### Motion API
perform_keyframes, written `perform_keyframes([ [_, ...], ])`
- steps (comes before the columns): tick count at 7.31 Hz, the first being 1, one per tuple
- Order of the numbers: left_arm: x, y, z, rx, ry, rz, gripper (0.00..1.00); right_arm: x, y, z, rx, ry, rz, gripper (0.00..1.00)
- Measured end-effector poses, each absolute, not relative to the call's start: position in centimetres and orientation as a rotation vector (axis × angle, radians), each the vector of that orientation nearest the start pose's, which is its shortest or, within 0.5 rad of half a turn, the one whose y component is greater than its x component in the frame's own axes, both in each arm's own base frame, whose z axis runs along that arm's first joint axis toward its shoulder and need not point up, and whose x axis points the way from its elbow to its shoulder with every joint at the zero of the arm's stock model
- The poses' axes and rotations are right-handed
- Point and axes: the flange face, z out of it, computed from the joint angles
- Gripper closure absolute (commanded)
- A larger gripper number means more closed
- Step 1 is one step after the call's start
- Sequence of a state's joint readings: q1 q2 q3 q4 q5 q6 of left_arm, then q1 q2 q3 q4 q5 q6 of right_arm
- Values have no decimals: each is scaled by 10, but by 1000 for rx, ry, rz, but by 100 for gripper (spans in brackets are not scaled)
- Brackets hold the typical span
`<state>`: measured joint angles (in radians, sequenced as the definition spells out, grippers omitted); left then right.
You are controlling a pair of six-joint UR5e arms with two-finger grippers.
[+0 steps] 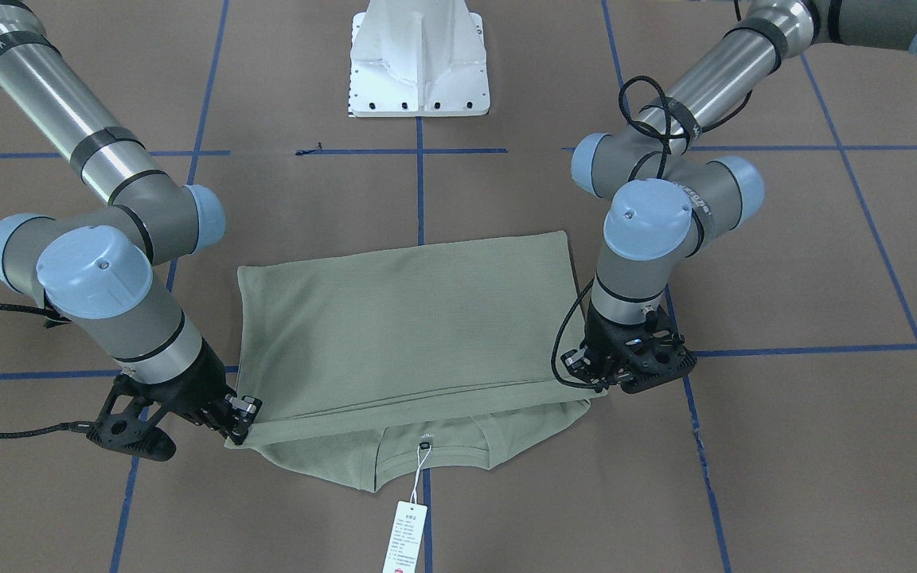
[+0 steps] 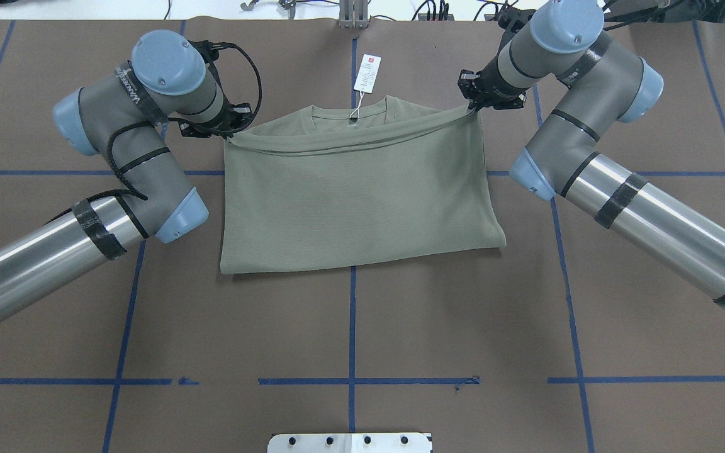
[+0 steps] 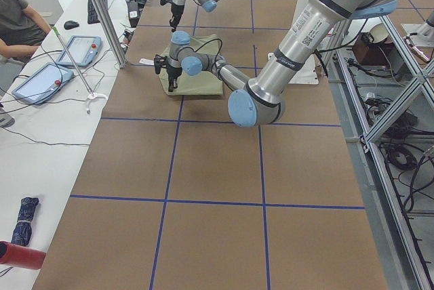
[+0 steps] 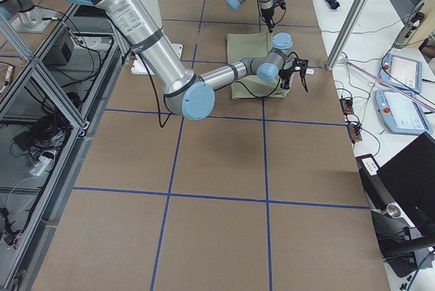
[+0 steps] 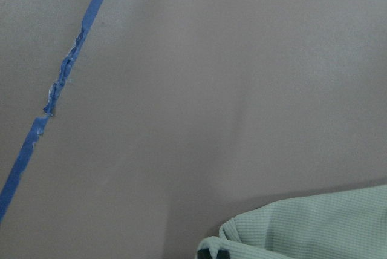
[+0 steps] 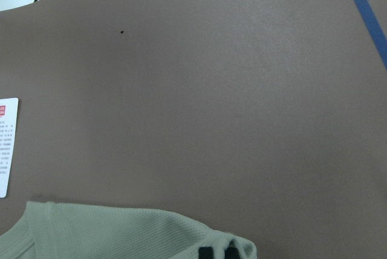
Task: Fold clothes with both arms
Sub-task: 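Lay the hem near the collar and open both grippers, then move right gripper to the folded shirt's side edge while left gripper holds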
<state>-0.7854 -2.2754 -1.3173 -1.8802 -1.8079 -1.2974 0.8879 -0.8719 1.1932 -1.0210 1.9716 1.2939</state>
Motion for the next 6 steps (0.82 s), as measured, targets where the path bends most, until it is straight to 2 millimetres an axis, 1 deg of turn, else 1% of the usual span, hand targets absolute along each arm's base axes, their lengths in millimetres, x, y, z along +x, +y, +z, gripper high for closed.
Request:
perform_keyframes([
  [1, 463, -621, 315, 195, 773, -394, 0, -418, -664, 347, 170, -929, 376, 0],
  [2, 459, -621, 311, 202, 777, -391, 0, -419, -658, 344, 182, -937, 346, 0],
  [3, 452, -618, 304, 213, 787, -386, 0, -423, -637, 344, 183, -953, 314, 0],
  [4, 441, -610, 296, 223, 800, -383, 0, -426, -605, 353, 173, -966, 282, 0],
  [5, 431, -601, 286, 228, 807, -381, 0, -424, -569, 367, 153, -975, 265, 0],
  [6, 424, -593, 276, 227, 809, -381, 0, -417, -529, 384, 126, -979, 261, 0],
])
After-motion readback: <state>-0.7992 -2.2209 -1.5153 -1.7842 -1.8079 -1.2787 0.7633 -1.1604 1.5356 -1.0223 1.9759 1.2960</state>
